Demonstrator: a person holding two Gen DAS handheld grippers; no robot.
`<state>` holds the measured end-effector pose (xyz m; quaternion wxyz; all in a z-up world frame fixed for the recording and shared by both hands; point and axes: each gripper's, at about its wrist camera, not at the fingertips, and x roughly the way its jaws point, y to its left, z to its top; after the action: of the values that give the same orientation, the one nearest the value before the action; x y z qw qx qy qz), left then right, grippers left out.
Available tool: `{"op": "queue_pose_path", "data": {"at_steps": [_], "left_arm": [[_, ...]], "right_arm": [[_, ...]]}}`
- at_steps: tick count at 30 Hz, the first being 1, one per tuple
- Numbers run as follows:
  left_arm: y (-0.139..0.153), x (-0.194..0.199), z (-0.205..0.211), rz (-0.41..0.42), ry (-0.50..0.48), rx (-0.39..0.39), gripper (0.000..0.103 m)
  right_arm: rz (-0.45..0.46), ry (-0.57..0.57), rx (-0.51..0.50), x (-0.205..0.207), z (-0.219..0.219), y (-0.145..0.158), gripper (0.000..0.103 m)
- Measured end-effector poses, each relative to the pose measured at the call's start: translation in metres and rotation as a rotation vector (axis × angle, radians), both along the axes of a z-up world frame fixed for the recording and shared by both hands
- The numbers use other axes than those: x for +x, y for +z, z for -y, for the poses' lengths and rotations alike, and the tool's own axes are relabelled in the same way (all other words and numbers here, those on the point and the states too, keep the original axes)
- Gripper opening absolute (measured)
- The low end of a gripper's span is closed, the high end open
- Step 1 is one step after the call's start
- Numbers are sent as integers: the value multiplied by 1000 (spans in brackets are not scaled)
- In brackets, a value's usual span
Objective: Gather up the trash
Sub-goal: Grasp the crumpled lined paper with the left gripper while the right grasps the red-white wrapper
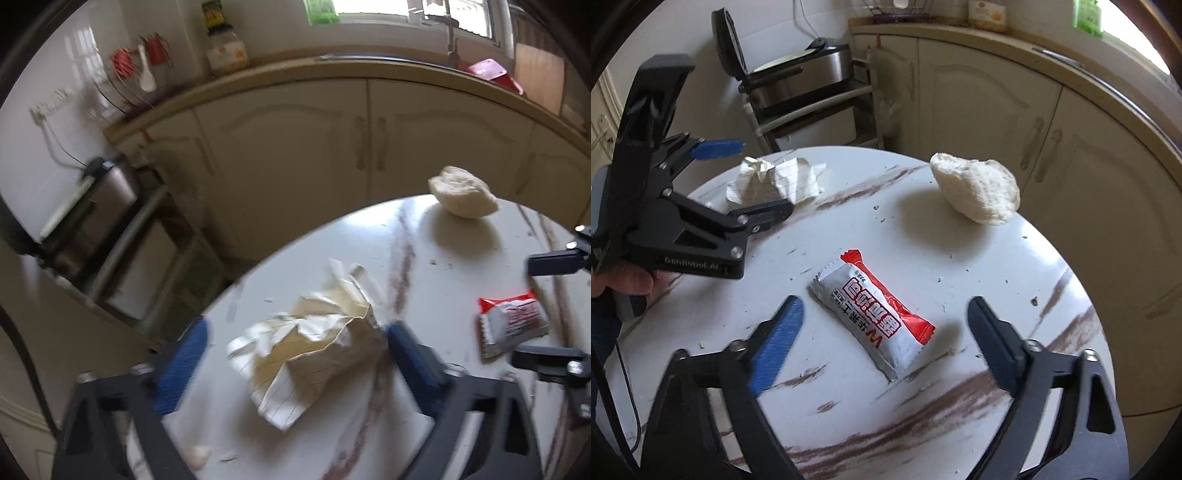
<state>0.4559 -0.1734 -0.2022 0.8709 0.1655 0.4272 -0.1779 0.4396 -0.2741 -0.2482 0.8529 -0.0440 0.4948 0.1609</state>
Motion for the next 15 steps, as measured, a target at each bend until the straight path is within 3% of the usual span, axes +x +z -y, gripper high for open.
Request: {"op": "queue_pose_path", "data": {"at_steps": [2, 5, 7, 10, 15], "left_arm": [[-1, 8, -1, -42, -18, -76, 56], [-4, 18, 0, -63, -30, -109, 45], [-6, 19, 1, -70, -33, -122, 43], [-8, 17, -2, -74, -34, -141, 40], [-8, 4, -13, -67, -27, -167, 38]], "right_arm": [[14, 20, -46, -2, -5, -2, 73], [31, 49, -65, -8, -11, 0, 58], [39, 53, -64, -11, -12, 2, 32], [47, 58, -63, -15, -14, 4, 22], [26, 44, 27, -21, -4, 5, 15]]}}
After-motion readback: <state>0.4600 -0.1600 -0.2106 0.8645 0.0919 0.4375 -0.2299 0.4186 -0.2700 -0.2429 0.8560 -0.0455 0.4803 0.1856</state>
